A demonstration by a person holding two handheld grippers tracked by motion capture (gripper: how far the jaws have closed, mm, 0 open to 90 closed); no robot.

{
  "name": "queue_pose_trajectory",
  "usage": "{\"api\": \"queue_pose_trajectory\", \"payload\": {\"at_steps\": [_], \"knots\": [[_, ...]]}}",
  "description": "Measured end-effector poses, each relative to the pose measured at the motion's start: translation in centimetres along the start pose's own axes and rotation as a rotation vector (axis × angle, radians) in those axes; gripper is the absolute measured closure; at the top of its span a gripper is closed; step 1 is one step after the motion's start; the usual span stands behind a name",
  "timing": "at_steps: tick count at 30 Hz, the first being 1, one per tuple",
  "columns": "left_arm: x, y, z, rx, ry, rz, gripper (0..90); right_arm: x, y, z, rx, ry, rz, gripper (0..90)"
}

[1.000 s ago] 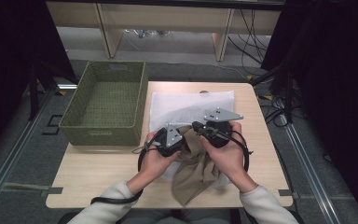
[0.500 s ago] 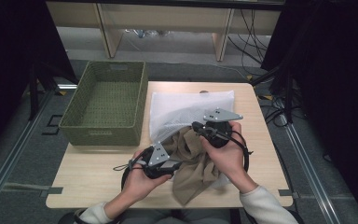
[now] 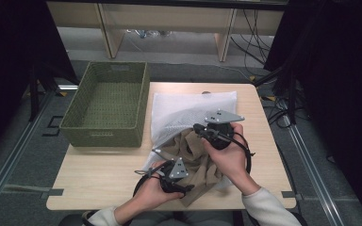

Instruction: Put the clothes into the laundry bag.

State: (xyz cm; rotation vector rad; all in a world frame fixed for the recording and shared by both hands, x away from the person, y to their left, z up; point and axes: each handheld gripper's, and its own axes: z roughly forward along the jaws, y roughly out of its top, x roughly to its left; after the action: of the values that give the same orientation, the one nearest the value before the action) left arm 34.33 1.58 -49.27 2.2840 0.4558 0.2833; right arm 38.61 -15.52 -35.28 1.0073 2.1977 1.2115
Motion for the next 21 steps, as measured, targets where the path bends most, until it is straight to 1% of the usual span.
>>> {"api": "queue_pose_trajectory", "payload": {"at_steps": [1,2,3,4,5,6,9,11,12,13,14,15,17,18,19,20,21], "knots": [[-0.1,0.0,0.2,0.004,-0.003,0.005,38.9,0.0,0.0,0.0,0.001,0.002,-0.002,89.1],[-0.2,0.0,0.4,0.010,0.003,0.010,39.3,0.0,0.0,0.1,-0.003,0.000,-0.010,89.1],[-0.2,-0.1,0.7,0.019,0.008,0.019,40.5,0.1,0.0,0.1,-0.003,0.008,0.000,89.1],[-0.2,-0.1,0.9,0.022,0.005,0.015,44.8,0.0,0.0,0.1,-0.001,0.000,-0.006,89.1],[-0.2,-0.2,1.1,0.028,0.007,0.011,46.1,0.0,0.0,0.1,0.000,0.002,-0.005,89.1],[-0.2,-0.2,1.3,0.036,0.010,0.017,47.4,0.0,0.0,0.1,0.001,0.003,-0.005,89.1],[-0.3,-0.4,1.6,0.047,0.015,0.024,56.3,0.0,0.0,0.1,0.001,0.009,-0.007,89.1],[-0.2,-0.3,1.7,0.061,0.020,0.048,63.3,0.0,0.0,0.1,0.010,0.007,-0.003,89.1],[-0.2,-0.2,1.9,0.054,0.002,0.040,66.8,0.0,-0.1,0.2,0.009,0.007,-0.007,89.1],[-0.3,-0.2,1.9,0.055,0.008,0.041,69.6,0.1,-0.1,0.2,0.008,0.005,-0.014,89.1],[-0.3,-0.1,2.0,0.062,-0.002,0.056,72.1,0.1,-0.1,0.3,0.006,0.010,-0.010,89.1],[-0.3,0.0,2.0,0.064,-0.002,0.060,74.8,0.2,-0.1,0.3,0.009,0.008,-0.007,89.1],[-0.2,0.2,2.0,0.054,-0.015,0.049,82.5,0.2,-0.1,0.2,0.013,0.009,-0.009,89.1],[-0.2,0.3,2.0,0.046,-0.024,0.030,86.4,0.2,-0.1,0.2,0.013,0.009,-0.009,89.1],[-0.1,0.4,2.0,0.047,-0.016,0.029,88.2,0.2,0.0,0.1,0.011,-0.003,-0.019,89.1],[0.0,0.6,1.9,0.036,-0.015,0.027,88.7,0.2,0.0,0.1,0.008,-0.001,-0.026,89.1],[0.0,0.8,1.7,0.018,-0.013,0.018,89.1,0.3,0.0,0.2,0.005,0.009,-0.010,89.1]]}}
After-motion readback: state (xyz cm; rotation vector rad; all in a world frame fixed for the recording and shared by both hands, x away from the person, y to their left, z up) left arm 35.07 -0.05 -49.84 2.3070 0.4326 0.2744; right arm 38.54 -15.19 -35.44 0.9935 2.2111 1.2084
